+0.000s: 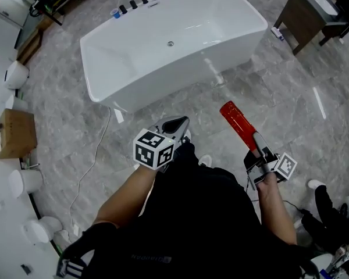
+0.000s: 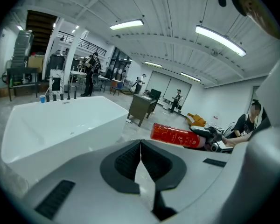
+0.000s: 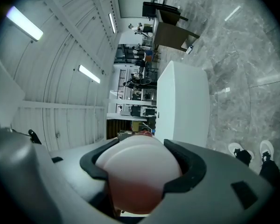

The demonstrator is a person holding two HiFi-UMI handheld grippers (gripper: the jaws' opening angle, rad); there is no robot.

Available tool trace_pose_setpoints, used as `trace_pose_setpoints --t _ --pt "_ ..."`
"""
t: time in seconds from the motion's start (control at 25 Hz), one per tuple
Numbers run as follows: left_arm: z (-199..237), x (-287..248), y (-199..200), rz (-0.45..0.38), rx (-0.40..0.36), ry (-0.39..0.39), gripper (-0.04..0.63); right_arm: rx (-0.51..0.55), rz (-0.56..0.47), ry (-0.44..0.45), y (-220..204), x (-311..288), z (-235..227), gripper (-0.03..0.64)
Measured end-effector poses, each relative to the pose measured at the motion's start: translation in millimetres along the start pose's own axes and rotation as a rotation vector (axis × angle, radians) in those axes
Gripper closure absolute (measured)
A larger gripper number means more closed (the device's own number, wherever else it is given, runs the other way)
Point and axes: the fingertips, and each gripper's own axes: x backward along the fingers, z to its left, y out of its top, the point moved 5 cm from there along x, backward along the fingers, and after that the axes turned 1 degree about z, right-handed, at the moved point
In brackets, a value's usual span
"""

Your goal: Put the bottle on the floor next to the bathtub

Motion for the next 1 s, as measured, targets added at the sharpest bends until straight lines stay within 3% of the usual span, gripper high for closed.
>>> trace_pose_setpoints --t 0.64,1.0 --pt "61.3 -37.6 32.7 0.001 0.056 0.007 0.578 0.0 0.029 -0.04 30.4 -70.3 -3.6 0.301" --pt "132.3 -59.4 56.3 0.007 0.086 0.036 0.578 0.069 0.049 -0.095 68.5 -137.0 -4.7 0.301"
